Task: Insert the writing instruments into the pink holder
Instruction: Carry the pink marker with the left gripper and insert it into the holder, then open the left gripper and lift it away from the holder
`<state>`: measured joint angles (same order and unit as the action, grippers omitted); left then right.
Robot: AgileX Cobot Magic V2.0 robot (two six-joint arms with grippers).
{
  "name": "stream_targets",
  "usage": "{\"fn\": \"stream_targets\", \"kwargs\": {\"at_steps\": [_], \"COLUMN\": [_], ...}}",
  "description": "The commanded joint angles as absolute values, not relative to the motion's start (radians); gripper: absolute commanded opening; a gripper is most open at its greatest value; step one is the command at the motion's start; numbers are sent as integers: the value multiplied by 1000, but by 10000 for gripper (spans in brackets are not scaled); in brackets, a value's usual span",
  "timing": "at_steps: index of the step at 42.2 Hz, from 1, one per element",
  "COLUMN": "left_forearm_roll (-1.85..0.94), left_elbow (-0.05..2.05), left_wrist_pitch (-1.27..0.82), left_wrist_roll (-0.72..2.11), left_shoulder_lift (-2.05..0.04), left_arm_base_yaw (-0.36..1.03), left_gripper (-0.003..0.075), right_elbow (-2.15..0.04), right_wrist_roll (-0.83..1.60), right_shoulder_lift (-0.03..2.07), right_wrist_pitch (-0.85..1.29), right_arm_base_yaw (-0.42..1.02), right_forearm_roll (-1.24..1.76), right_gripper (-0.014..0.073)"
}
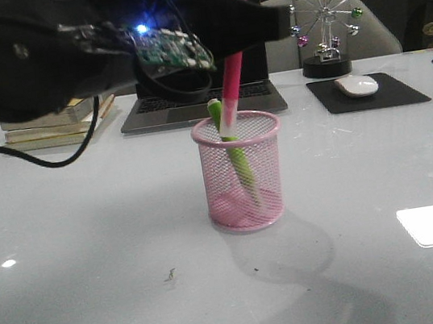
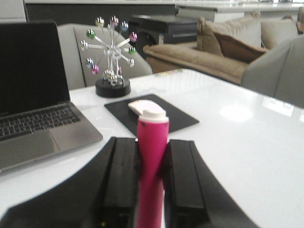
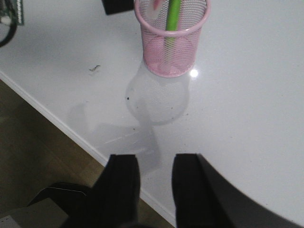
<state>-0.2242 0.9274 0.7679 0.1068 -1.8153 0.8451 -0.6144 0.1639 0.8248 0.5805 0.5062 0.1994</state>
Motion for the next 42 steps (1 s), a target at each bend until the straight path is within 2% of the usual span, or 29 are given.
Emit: {"fn": "stream_targets", "kwargs": {"at_steps": [1, 7, 12, 17, 21, 32, 42], "left_forearm_roll": [-226, -226, -226, -226, -226, -213, -156], "left_elbow": [961, 961, 961, 961, 961, 961, 961], "left_wrist_pitch": [857, 852, 859, 822, 716, 136, -301], "left_wrist_roll": [92, 92, 92, 92, 92, 183, 183], "left_shoulder_lift": [-1793, -1804, -1804, -1774, -1700, -1386, -1130], "left_arm_base_yaw": [856, 856, 856, 856, 856, 842, 786], "left_gripper": [160, 335, 413, 417, 417, 416, 416], "right_elbow": [-642, -642, -642, -642, -642, -642, -642], "right_wrist_roll": [164, 164, 164, 164, 164, 164, 164], "right_shoulder_lift": [814, 814, 814, 814, 814, 814, 814], "right_wrist_pitch": [522, 522, 522, 522, 522, 522, 522], "right_arm_base_yaw": [501, 501, 501, 501, 501, 501, 501], "right_forearm_roll": [203, 203, 203, 203, 203, 203, 203], "right_gripper": [318, 318, 318, 318, 318, 318, 318]}}
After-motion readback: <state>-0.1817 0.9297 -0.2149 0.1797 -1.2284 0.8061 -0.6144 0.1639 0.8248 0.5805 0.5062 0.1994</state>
